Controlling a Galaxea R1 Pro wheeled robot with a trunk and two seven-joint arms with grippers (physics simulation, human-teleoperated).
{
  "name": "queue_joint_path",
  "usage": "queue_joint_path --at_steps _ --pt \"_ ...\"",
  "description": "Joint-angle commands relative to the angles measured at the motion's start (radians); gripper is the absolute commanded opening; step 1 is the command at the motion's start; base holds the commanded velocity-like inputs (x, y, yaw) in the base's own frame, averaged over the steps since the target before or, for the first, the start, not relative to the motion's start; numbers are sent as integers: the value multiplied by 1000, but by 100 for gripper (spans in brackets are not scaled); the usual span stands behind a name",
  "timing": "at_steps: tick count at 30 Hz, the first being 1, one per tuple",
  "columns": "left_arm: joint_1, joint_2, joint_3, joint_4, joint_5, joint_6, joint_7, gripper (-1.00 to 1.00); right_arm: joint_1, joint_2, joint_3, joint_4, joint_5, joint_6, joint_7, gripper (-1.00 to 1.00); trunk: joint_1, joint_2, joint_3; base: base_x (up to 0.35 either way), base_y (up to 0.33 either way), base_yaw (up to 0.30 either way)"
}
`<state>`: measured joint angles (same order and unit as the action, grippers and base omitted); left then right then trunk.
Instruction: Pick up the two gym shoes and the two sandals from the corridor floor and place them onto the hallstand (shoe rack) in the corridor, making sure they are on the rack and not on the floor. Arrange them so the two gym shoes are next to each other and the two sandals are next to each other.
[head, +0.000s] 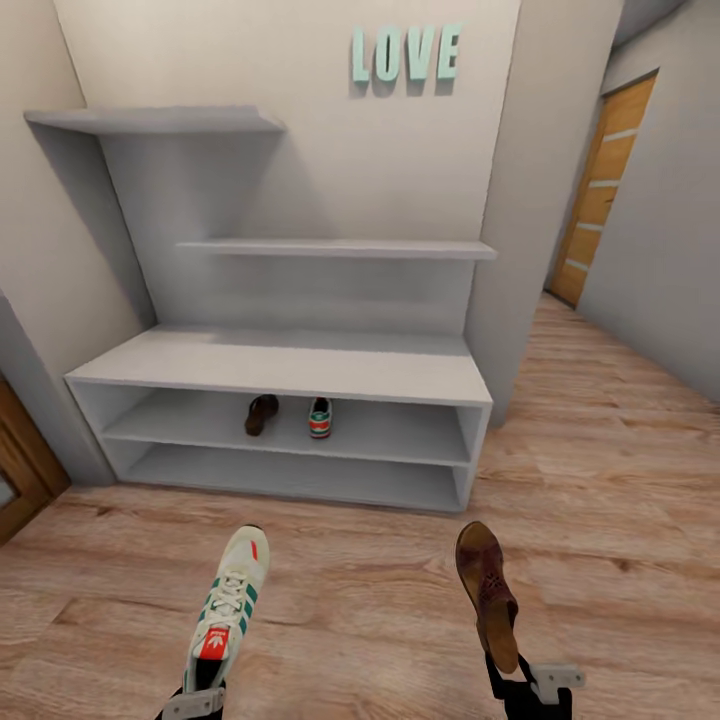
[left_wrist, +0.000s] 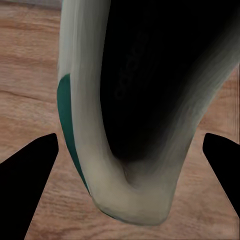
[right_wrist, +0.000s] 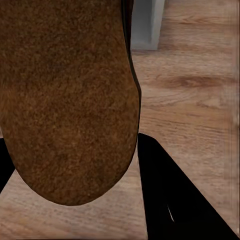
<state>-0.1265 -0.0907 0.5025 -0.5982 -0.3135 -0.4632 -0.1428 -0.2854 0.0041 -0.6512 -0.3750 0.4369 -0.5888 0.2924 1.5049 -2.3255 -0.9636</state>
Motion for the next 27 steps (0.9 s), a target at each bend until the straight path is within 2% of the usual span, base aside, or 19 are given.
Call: queue_joint_path --at_steps 1,27 --pt "-1 -1 8 -1 -5 -3 -9 -100 -1 0 -8 1 0 -2 10 -100 0 0 -1 0 12 -266" --pt "-1 -1 8 -1 -6 -6 -9 -100 -1 0 -8 1 0 -2 10 -100 0 0 -1 0 1 -267"
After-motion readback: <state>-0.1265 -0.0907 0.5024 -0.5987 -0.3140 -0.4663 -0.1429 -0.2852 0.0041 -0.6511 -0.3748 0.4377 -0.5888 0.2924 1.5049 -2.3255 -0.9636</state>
